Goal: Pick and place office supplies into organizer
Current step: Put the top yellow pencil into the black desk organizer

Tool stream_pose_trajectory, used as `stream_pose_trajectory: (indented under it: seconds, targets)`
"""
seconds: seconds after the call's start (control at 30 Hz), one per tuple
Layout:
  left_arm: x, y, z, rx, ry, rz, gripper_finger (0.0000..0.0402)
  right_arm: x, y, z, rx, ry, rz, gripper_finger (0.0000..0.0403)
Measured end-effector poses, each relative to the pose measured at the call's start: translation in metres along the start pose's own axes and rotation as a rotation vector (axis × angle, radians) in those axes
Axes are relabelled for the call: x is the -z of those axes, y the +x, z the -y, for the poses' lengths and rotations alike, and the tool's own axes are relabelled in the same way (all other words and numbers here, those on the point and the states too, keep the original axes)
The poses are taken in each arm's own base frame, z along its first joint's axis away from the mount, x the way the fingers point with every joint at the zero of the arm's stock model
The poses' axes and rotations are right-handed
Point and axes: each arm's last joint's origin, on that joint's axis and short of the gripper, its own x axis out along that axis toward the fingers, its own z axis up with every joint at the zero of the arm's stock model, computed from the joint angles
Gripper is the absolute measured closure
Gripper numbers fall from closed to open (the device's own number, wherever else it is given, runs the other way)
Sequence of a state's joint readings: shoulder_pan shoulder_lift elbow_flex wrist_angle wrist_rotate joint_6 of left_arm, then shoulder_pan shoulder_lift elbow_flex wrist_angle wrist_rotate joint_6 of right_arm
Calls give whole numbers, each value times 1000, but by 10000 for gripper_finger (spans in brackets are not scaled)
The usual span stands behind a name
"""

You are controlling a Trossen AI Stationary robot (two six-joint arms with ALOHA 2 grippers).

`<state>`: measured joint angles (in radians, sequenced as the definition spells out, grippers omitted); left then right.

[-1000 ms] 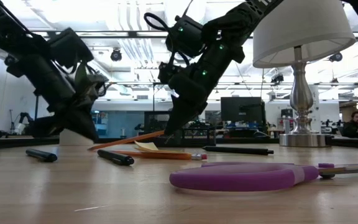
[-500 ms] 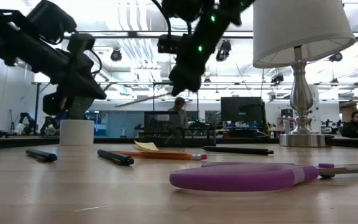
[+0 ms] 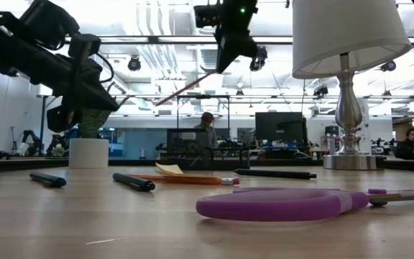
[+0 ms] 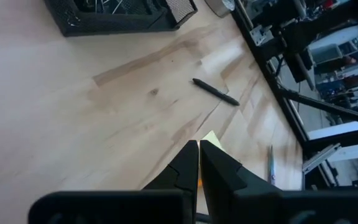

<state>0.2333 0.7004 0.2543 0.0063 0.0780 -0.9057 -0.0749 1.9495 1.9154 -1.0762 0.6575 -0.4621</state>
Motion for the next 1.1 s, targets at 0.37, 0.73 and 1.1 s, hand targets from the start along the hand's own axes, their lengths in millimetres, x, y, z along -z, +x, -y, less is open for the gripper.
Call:
stream_pose_trajectory:
  seconds: [0.37,0.73,1.1]
  targets:
    - [0,1,0,-2,30,-3,402,24,18,25,83,-266,-202,379]
    - [1,3,-1,-9,31,-9,402,23,47,11,39,-394,-280,379]
    - [2,7,-3,-33,28,-28,402,18,71,6,54,-506,-327,378]
